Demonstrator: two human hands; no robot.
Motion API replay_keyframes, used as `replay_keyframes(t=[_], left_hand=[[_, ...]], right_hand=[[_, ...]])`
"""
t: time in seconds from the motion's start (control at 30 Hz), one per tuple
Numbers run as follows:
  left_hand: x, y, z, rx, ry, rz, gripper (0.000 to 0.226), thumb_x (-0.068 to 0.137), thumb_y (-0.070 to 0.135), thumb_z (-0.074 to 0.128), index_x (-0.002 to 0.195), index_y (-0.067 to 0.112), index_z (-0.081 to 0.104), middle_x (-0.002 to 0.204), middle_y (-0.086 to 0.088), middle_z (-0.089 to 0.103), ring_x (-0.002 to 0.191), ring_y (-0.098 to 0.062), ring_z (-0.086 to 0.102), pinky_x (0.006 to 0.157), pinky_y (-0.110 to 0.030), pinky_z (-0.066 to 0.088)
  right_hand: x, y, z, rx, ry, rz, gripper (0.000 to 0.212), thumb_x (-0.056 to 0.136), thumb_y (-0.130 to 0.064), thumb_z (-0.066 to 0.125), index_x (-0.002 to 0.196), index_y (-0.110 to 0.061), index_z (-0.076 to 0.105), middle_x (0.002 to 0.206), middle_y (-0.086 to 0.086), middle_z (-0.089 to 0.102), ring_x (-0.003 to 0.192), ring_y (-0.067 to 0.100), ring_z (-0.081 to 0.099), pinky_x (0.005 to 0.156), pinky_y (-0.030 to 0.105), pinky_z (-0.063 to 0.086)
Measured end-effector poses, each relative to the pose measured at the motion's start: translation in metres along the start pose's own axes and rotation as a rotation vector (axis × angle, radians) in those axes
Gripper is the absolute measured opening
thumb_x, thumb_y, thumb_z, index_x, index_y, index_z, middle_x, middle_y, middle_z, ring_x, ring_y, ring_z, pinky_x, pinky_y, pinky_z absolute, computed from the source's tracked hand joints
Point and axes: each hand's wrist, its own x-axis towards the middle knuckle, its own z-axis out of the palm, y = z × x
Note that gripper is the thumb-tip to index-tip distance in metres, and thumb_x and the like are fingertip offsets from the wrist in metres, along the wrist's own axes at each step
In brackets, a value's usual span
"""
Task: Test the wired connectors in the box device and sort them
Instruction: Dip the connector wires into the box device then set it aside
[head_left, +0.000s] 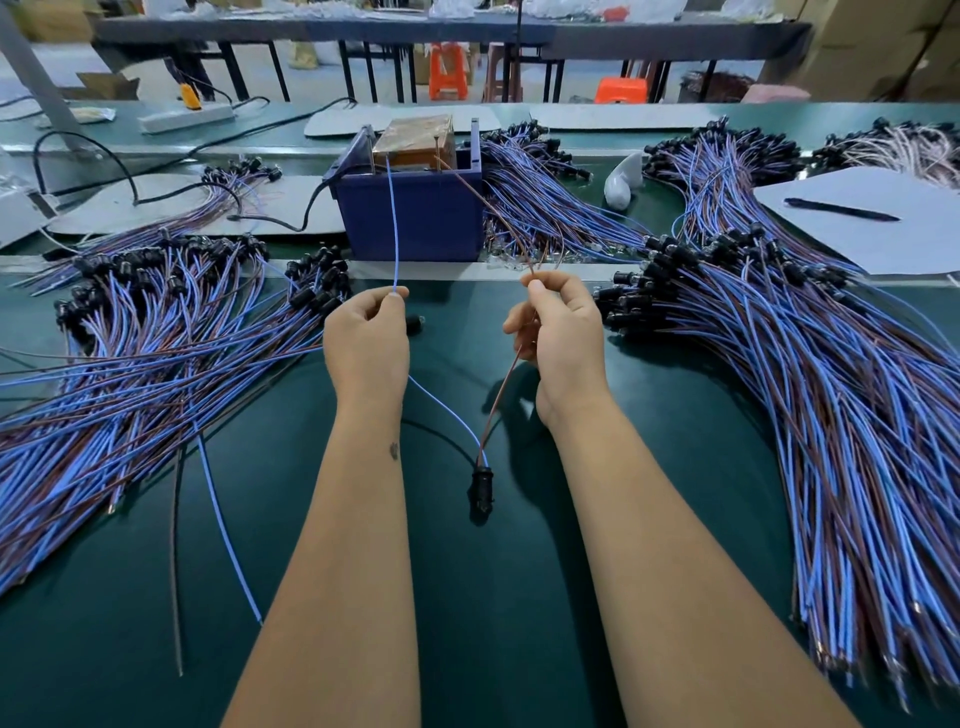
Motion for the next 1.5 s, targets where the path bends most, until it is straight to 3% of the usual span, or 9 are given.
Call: replay_keyframes(t=[0.13,0.27,0.6,0.77,1.1,1.5], left_hand=[[0.0021,-0.0017,0.0005,-0.013,0.019,-0.001,0.02,0.096,0.016,0.053,0.097,0.022,0.072,0.056,0.014,0.052,0.04,0.002,0.039,0.044,-0.008,0.034],[0.0032,-0.0028,0.0011,-0.022,0.005,-0.009,0.019,0.096,0.017,0.053,0.096,0.024,0.071,0.043,0.018,0.049,0.039,0.0,0.037,0.044,-0.009,0.035],[0.0039,-0.002,-0.0025,-0.073,0.05,-0.032,0.017,0.095,0.017,0.056,0.09,0.027,0.069,0.063,0.014,0.057,0.047,0.0,0.041,0.05,-0.01,0.04],[0.0037,-0.0018,-0.0023,-0.055,0.041,-0.033,0.018,0.094,0.018,0.057,0.087,0.029,0.069,0.064,0.012,0.057,0.056,-0.006,0.043,0.057,-0.017,0.042],[0.0045,-0.0004,-0.002,-0.058,0.042,-0.048,0.025,0.094,0.017,0.057,0.078,0.034,0.066,0.058,0.018,0.054,0.05,-0.002,0.041,0.047,-0.008,0.039],[0.0075,-0.0009,-0.0022,-0.028,0.04,-0.057,0.018,0.094,0.018,0.057,0.086,0.028,0.07,0.058,0.008,0.05,0.047,-0.006,0.036,0.048,-0.016,0.037]], right_hand=[[0.001,0.0014,0.0009,-0.03,0.0,0.002,0.014,0.1,-0.012,0.045,0.094,-0.019,0.055,0.053,-0.003,0.059,0.044,0.007,0.043,0.042,0.015,0.036],[0.0008,0.0021,0.0016,-0.05,-0.006,-0.008,0.014,0.101,-0.013,0.045,0.094,-0.02,0.056,0.054,-0.003,0.06,0.044,0.007,0.042,0.043,0.015,0.036],[-0.002,0.0002,0.0021,-0.061,-0.005,-0.036,0.013,0.101,-0.012,0.046,0.096,-0.019,0.056,0.057,-0.002,0.061,0.045,0.006,0.044,0.045,0.015,0.037],[-0.0023,0.0,0.0023,-0.066,-0.009,-0.043,0.012,0.101,-0.012,0.047,0.098,-0.018,0.057,0.06,0.0,0.062,0.047,0.006,0.045,0.047,0.015,0.038],[-0.0029,0.0005,0.0024,-0.107,-0.024,-0.062,0.011,0.101,-0.013,0.047,0.1,-0.018,0.057,0.062,0.001,0.062,0.05,0.005,0.047,0.048,0.015,0.039],[-0.0041,-0.0009,0.0037,-0.076,-0.02,-0.081,0.012,0.101,-0.011,0.047,0.101,-0.015,0.058,0.064,0.004,0.062,0.048,0.004,0.048,0.048,0.014,0.039]])
